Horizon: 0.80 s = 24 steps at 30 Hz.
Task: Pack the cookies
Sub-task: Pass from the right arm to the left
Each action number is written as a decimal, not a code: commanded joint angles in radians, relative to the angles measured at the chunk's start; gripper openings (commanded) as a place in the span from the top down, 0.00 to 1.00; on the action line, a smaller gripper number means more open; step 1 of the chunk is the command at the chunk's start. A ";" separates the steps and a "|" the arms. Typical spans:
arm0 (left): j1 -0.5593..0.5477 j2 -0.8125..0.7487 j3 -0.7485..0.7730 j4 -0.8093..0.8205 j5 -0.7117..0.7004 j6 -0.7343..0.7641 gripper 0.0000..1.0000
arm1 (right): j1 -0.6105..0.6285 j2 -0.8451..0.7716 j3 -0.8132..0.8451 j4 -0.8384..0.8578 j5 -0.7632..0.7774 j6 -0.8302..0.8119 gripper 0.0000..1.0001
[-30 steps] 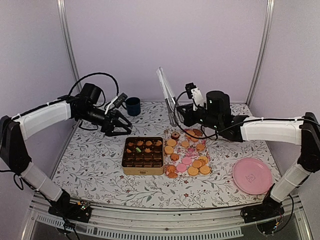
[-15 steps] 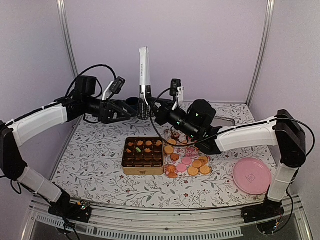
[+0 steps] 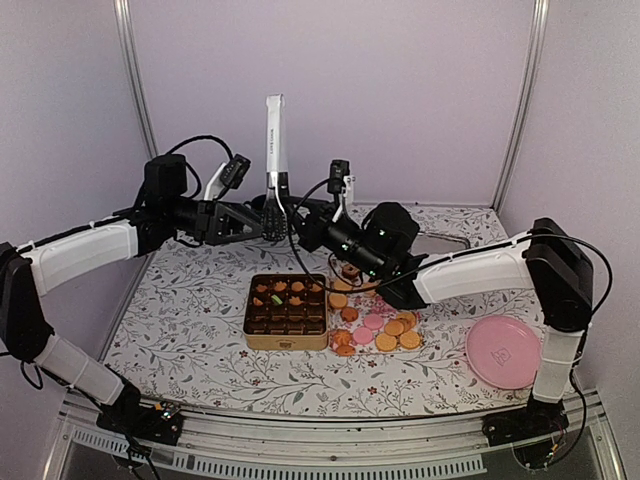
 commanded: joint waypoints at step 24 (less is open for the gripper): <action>-0.043 0.026 0.108 -0.608 -0.141 0.584 1.00 | -0.134 -0.237 -0.127 -0.250 -0.300 -0.094 0.34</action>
